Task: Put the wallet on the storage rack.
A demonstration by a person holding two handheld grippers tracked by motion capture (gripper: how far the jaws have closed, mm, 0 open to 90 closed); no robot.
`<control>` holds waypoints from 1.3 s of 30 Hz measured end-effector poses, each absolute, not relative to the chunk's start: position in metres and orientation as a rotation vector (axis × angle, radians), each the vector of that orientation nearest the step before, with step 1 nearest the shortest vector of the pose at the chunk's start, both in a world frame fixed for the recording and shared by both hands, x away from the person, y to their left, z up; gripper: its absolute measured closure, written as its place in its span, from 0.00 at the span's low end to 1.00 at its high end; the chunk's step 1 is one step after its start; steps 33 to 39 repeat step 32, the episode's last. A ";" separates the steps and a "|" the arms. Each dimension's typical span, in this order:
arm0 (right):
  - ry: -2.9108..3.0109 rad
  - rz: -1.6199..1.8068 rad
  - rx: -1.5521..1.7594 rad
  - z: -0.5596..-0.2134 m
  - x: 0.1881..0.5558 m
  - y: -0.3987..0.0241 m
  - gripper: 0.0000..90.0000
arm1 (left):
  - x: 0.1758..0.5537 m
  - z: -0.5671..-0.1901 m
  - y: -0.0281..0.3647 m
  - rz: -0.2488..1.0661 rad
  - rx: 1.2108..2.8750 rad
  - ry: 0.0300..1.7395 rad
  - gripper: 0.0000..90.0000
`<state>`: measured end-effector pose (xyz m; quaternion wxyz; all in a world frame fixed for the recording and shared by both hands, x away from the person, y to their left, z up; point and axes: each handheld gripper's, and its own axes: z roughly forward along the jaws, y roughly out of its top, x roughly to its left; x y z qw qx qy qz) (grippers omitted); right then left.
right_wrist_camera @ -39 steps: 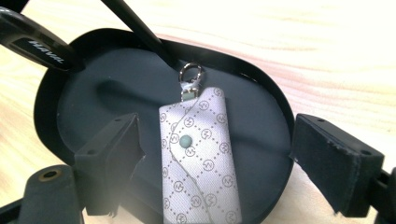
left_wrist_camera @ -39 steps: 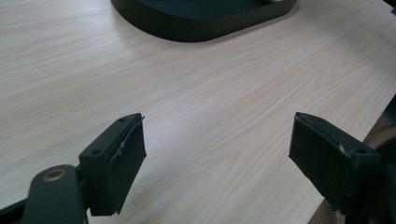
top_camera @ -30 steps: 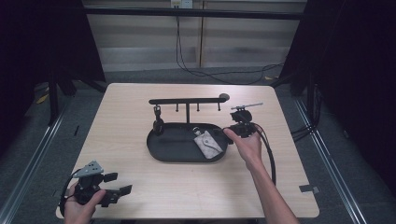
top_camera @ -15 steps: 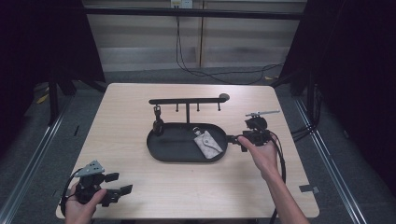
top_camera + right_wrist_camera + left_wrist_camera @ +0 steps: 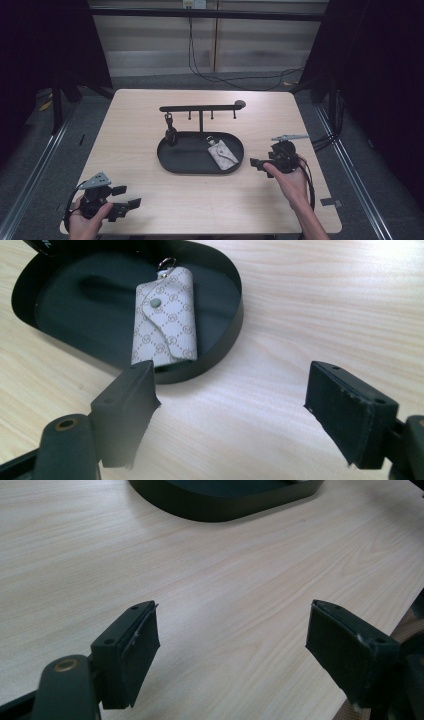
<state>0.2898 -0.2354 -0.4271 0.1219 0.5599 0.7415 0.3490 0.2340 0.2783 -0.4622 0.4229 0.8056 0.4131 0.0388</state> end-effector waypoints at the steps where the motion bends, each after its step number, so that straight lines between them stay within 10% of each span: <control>1: 2.163 1.024 1.637 -0.428 0.287 -0.237 0.22 | 0.233 -0.461 0.279 0.102 2.013 1.032 0.23; 39: 2.038 0.941 1.681 -0.467 0.209 -0.294 0.20 | 0.232 -0.460 0.279 0.109 2.008 1.034 0.23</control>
